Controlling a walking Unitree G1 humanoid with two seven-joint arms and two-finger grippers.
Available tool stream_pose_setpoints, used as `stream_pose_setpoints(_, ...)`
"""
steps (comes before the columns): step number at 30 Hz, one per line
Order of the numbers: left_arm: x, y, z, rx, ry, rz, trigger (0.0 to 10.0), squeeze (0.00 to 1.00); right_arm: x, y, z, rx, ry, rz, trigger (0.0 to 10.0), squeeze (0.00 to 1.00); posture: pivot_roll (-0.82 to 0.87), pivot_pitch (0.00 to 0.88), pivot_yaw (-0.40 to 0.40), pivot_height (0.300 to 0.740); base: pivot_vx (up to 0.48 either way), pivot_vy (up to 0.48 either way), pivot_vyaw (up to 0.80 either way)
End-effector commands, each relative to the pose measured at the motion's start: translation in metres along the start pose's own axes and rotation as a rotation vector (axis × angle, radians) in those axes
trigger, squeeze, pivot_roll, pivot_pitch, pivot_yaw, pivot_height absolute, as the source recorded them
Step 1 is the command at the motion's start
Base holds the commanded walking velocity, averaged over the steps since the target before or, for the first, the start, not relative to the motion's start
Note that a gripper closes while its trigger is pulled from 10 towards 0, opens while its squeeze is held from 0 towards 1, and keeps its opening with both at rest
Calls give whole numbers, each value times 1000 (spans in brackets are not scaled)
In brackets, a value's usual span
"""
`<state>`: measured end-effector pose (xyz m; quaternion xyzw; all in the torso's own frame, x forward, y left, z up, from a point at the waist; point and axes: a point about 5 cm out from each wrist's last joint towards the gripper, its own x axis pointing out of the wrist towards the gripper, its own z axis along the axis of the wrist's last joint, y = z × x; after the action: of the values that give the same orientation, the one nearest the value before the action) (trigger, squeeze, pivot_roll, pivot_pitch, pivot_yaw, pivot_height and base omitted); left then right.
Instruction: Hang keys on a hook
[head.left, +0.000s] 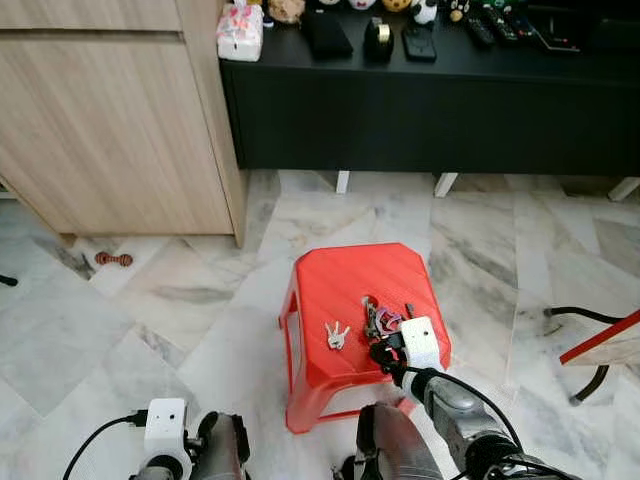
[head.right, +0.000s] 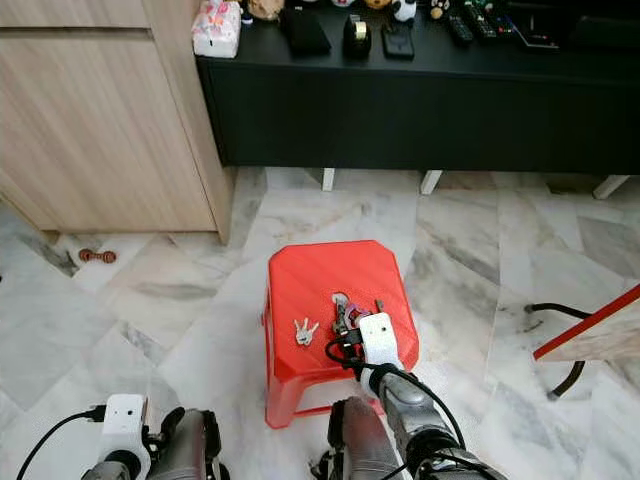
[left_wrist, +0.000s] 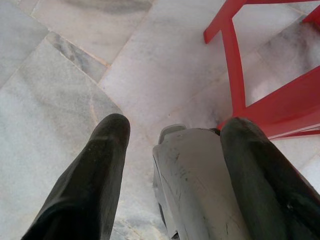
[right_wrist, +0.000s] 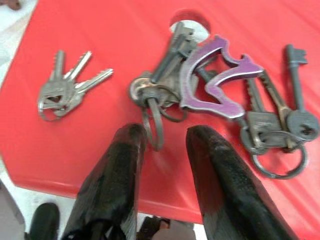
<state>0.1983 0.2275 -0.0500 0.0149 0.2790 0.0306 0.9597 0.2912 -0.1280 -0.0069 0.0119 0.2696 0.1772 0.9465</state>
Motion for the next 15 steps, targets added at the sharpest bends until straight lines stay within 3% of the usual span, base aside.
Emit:
stream_pose_setpoints(1,-25,-15,-55,-20,222,-41,10000,0,-1,-1,-2,15,-7,1,2196,0,73,266,-153,618,0,0,0)
stream_pose_setpoints(2,-26,-14,-55,-20,224,-39,10000,0,-1,-1,-2,14,-9,4,0,0,72,265,-153,618,0,0,0)
stream_pose_setpoints(15,-25,-14,-55,-20,230,-39,10000,0,-2,-1,-2,16,-15,20,0,0,69,259,-151,618,0,0,0)
